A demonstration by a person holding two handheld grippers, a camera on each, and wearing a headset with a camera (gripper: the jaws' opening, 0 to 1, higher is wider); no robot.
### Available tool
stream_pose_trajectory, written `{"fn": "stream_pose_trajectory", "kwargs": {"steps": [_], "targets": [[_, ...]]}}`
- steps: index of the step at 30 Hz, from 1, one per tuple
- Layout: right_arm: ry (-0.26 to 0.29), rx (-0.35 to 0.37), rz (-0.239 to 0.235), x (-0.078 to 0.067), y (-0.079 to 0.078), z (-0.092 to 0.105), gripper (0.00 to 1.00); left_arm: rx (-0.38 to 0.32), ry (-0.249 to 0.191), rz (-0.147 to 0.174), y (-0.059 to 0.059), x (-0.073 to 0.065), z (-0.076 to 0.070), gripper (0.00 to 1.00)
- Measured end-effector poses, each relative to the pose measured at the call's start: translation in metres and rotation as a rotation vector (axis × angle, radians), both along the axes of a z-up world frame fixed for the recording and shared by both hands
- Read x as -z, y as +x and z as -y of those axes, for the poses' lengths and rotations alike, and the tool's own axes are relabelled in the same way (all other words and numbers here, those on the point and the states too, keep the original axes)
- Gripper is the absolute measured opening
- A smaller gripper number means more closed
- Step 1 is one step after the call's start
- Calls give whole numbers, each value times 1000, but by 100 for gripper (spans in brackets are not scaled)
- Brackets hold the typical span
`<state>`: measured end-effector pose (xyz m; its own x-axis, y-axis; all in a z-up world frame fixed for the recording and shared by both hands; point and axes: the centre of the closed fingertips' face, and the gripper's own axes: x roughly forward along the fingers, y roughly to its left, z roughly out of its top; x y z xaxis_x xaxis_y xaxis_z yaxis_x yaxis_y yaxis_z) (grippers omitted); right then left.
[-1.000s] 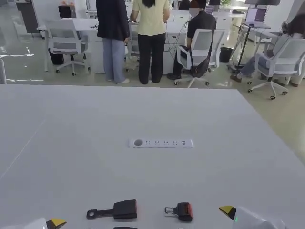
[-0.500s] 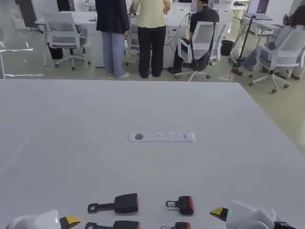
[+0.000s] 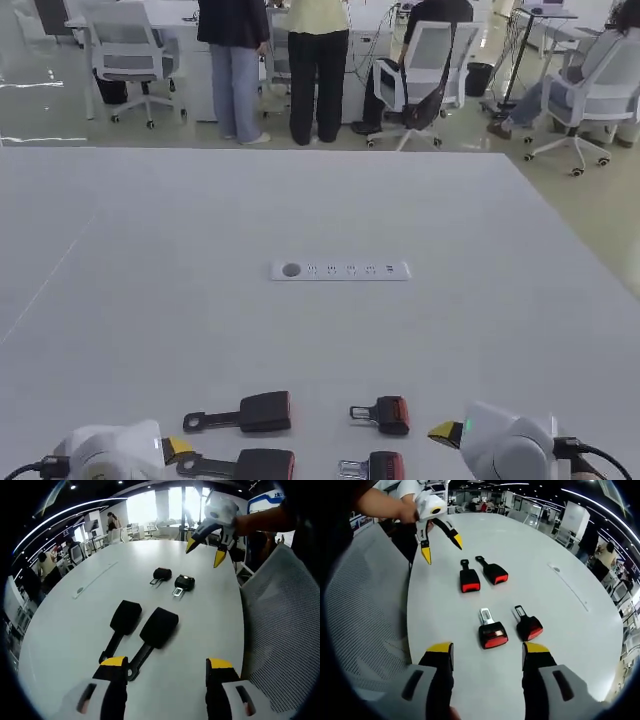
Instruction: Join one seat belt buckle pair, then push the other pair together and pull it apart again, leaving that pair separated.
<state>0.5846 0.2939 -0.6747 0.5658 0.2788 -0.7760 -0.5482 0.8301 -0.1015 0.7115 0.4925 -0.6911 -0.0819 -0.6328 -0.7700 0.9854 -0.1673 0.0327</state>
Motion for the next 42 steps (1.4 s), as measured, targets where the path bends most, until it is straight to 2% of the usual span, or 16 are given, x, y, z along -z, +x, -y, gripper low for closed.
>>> {"fn": "stream_pose_trajectory", "kwargs": {"steps": [5, 10, 12, 14, 17, 24, 28, 30, 33, 39, 42], "targets": [[15, -18, -31, 13, 4, -2, 46, 32, 4, 0, 2, 7, 12, 63], [20, -29, -46, 23, 14, -4, 47, 98, 34, 18, 3, 15, 26, 61], [7, -48, -46, 26, 17, -6, 47, 114, 41, 15, 2, 18, 34, 60], [-1, -75, -58, 29, 19, -8, 46, 146, 41, 26, 1, 19, 41, 59], [-7, -93, -69, 34, 20, -10, 45, 167, 43, 21, 0, 24, 48, 59], [-25, -143, -90, 41, 28, -10, 45, 244, 74, 36, -1, 37, 56, 56], [-18, -154, -112, 48, 32, -9, 44, 271, 100, 14, 0, 43, 61, 51], [1, -177, -134, 50, 31, -14, 39, 291, 113, 9, 0, 46, 63, 45], [-23, -196, -137, 55, 35, -14, 39, 302, 116, 9, -1, 49, 66, 45], [-22, -226, -171, 66, 35, -13, 37, 346, 137, 8, -5, 56, 67, 43], [-20, -235, -186, 69, 35, -12, 37, 348, 150, 13, -4, 59, 69, 42]]}}
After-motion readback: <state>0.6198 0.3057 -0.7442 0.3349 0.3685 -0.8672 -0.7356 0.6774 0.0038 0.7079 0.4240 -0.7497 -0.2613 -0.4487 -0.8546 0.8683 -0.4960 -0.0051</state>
